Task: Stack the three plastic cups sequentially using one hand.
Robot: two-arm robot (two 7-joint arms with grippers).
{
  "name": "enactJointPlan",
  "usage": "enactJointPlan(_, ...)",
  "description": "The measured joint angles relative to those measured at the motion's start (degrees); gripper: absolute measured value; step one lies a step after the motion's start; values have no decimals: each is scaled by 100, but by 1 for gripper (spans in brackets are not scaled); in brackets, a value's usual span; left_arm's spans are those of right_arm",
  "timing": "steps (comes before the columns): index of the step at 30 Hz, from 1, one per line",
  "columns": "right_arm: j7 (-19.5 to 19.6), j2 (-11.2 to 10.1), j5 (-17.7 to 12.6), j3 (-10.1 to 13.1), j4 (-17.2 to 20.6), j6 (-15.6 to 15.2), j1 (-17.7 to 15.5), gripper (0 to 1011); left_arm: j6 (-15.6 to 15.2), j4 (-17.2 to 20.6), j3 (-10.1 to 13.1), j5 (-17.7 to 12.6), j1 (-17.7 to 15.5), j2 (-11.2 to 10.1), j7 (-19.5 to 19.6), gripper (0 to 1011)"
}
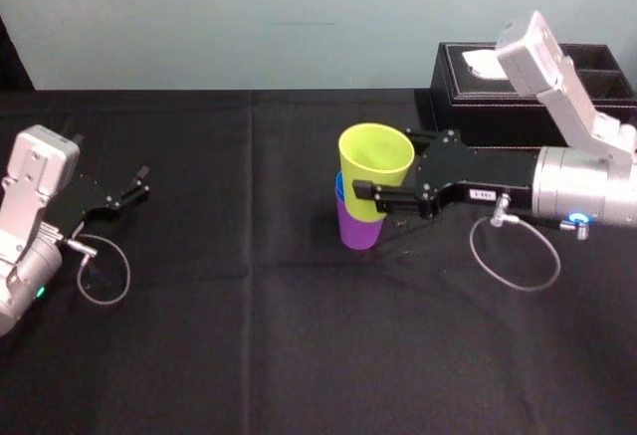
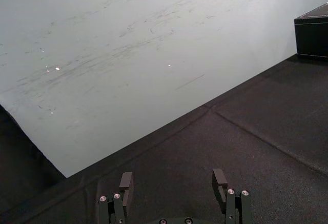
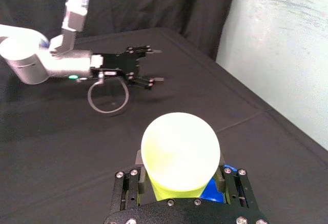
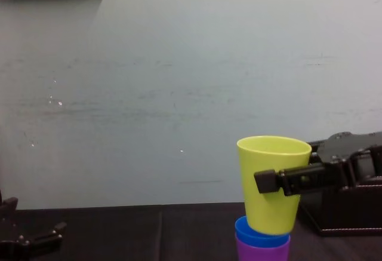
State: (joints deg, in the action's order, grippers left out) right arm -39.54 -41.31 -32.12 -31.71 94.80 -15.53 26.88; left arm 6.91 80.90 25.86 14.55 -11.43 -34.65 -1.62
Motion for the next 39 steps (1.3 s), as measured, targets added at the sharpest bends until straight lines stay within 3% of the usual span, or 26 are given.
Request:
enactJointPlan(11, 77, 341, 179, -244, -743, 16, 497, 732, 0, 0, 0, 0, 0, 0, 0, 1011)
enactJointPlan(20, 57, 536, 284, -377, -1219, 45, 694, 731, 0, 0, 0, 0, 0, 0, 0, 1011)
enactJointPlan(39, -18, 652, 344, -449, -1449, 116, 746, 732, 0, 0, 0, 0, 0, 0, 0, 1011)
